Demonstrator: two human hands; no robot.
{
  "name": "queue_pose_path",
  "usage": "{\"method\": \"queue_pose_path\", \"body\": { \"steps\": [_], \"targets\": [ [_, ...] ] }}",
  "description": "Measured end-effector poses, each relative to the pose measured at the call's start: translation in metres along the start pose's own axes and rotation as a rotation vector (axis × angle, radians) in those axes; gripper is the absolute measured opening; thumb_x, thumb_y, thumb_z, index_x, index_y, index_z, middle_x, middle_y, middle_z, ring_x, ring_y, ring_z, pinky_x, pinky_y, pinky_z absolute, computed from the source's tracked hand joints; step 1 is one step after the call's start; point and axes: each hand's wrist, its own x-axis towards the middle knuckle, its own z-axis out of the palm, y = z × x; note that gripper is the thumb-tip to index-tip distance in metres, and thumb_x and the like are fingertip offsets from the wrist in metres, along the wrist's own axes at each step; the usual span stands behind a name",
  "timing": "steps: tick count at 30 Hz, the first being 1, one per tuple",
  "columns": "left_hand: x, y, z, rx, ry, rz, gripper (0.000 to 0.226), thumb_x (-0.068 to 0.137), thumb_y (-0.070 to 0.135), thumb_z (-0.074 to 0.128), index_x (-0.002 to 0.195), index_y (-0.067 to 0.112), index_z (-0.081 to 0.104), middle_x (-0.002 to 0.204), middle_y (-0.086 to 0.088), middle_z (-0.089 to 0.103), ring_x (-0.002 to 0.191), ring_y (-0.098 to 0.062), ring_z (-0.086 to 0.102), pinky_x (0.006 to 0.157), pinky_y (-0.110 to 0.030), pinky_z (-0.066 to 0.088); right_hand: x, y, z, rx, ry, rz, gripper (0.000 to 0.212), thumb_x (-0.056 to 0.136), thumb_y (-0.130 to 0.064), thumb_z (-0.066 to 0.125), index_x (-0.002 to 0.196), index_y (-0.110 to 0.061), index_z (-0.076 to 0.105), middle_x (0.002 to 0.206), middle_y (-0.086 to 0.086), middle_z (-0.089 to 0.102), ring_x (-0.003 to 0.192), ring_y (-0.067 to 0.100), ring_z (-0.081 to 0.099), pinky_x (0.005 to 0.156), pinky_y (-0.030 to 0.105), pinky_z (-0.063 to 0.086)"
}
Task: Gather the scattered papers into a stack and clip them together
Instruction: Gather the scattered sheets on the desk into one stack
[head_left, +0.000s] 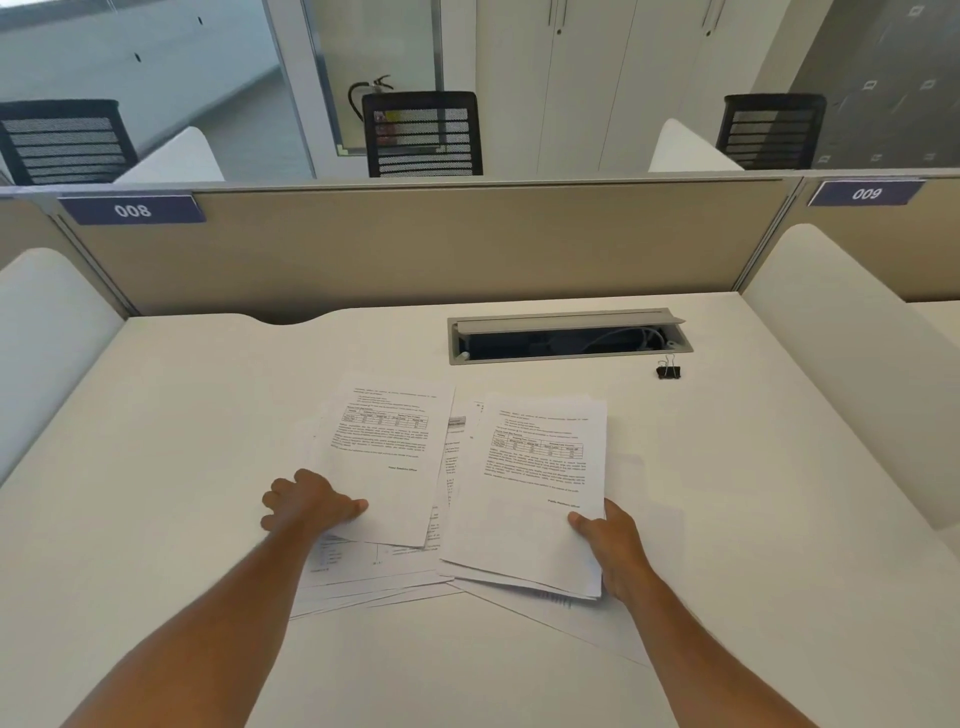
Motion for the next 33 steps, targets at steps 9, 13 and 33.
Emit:
{"method": "queue_pose_path", "body": {
  "steps": [9, 13, 33],
  "targets": [
    [0.001, 0.001, 0.001, -0.021, 0.022, -0.041, 0.111, 0.054, 0.064, 0.084, 0.134, 0.007, 0.031, 0.137, -0.02, 0.036, 0.131, -0.036, 0.032, 0.099, -0.05, 0.041, -0.002, -0.001, 0.002, 0.021, 0.011, -0.001, 0.03, 0.09, -0.001, 0.065, 0.116, -0.016, 0.067, 0.102, 0.001, 0.074, 0.093, 0.025, 0.07, 0.075, 0.034, 0.057],
    [0.003, 0.002, 0.002, -0.045, 0.023, -0.038, 0.11, 0.054, 0.061, 0.086, 0.133, 0.008, 0.03, 0.136, -0.02, 0.039, 0.128, -0.036, 0.038, 0.101, -0.048, 0.04, -0.001, -0.001, 0.002, 0.017, 0.012, -0.002, 0.03, 0.09, -0.001, 0.065, 0.117, -0.016, 0.067, 0.103, 0.001, 0.073, 0.094, 0.026, 0.07, 0.081, 0.038, 0.057],
    [-0.005, 0.01, 0.0, -0.148, 0.041, -0.039, 0.081, 0.068, 0.032, 0.086, 0.13, 0.006, 0.039, 0.134, -0.021, 0.041, 0.126, -0.037, 0.039, 0.098, -0.045, 0.043, -0.001, 0.0, 0.002, -0.015, 0.008, -0.007, 0.035, 0.09, -0.003, 0.065, 0.124, -0.013, 0.065, 0.111, 0.004, 0.073, 0.097, 0.026, 0.068, 0.083, 0.039, 0.057]
  ]
}}
